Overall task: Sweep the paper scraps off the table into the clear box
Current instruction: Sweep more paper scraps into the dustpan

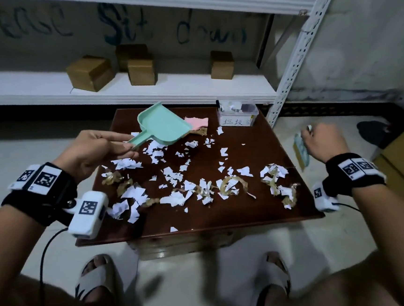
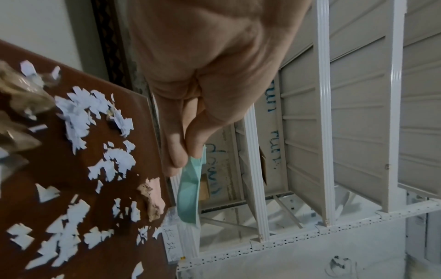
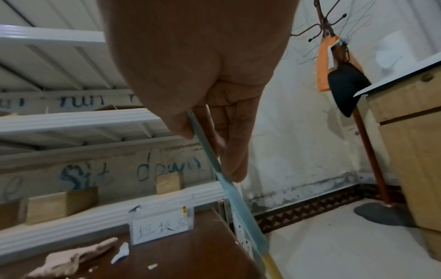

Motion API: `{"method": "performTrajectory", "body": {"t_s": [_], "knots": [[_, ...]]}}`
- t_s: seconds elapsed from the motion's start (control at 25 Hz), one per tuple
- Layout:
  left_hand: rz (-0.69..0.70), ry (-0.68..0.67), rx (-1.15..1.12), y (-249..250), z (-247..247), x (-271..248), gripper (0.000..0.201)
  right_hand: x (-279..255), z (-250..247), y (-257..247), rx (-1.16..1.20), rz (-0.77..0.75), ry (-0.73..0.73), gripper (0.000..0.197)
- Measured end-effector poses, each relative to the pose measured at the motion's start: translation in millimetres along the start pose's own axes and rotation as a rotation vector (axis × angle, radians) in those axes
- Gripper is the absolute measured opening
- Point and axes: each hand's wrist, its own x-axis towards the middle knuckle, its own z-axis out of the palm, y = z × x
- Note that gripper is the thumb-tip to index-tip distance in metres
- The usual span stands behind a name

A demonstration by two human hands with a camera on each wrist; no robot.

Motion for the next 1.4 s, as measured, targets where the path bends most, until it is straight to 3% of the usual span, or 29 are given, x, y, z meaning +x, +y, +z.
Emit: {"method": "performTrajectory", "body": {"t_s": [0.24,0.48,0.6,0.8,1.04,1.4], "knots": [[-0.065,0.015,0.098,-19,-24,-9,0.019,-34,23,7,-0.118,-0.017,-0.151,0.035],[-0.041,0.1,0.095,-11,-49,-3,0.023,-32,32,-37,-0.134,-0.025,-0.092,0.031],[0.0,0.127,0.071,3,-59,0,0.022,-23,28,-58,-0.122,-0.051,0.009,0.036],[0.065,0.121,0.02,25,-62,7,0.023,-19,12,-110,0.239,-0.145,0.196,0.038],[0.049,0.112,-0.036,30,-50,12,0.02,-19,32,-176,0.45,-0.282,0.173,0.04],[-0.039,0.085,0.069,-10,-58,18,0.019,14,38,-164,0.736,-0.036,0.191,0.044]]}}
